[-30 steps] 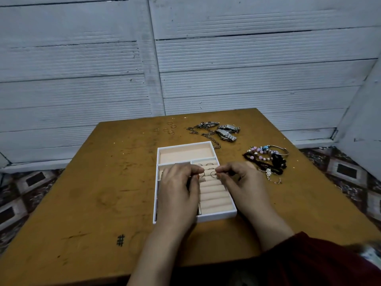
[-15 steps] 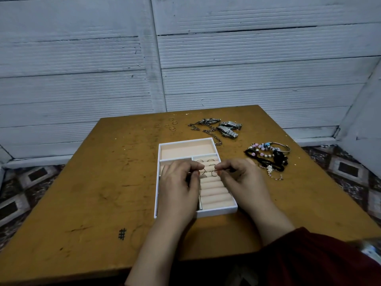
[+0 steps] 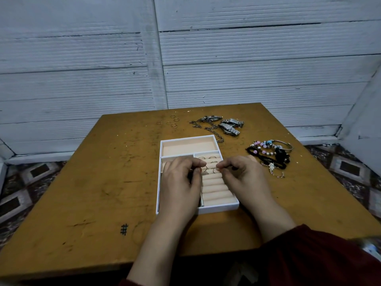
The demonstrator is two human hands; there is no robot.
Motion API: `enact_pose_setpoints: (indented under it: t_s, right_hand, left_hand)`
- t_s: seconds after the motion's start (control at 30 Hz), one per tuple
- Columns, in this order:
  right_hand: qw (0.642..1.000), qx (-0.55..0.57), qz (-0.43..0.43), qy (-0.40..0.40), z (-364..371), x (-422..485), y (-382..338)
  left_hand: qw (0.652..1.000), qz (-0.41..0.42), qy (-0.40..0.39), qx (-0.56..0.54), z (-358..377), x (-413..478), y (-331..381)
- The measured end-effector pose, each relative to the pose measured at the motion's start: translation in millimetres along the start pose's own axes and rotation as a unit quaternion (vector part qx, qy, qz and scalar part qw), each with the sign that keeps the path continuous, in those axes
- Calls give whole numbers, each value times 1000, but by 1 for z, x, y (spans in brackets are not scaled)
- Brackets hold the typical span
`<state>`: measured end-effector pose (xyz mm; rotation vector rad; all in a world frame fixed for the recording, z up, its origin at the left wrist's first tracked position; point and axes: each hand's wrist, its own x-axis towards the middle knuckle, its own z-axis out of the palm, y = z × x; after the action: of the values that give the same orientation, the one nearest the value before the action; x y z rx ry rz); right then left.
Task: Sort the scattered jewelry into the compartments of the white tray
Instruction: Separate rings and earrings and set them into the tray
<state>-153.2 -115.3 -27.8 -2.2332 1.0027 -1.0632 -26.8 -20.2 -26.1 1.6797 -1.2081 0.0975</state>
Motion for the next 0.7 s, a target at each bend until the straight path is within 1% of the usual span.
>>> enact_pose_setpoints:
  t_s: [0.23,0.7]
  right_hand:
    - [1000,-11,-20,-10,4,2,7]
    - [999,-10,-11,-47,6,3,11]
  left_hand:
    - [1000,2,-4,-1,0,-1,0]
    - [1000,3,-9,2,0,1,2]
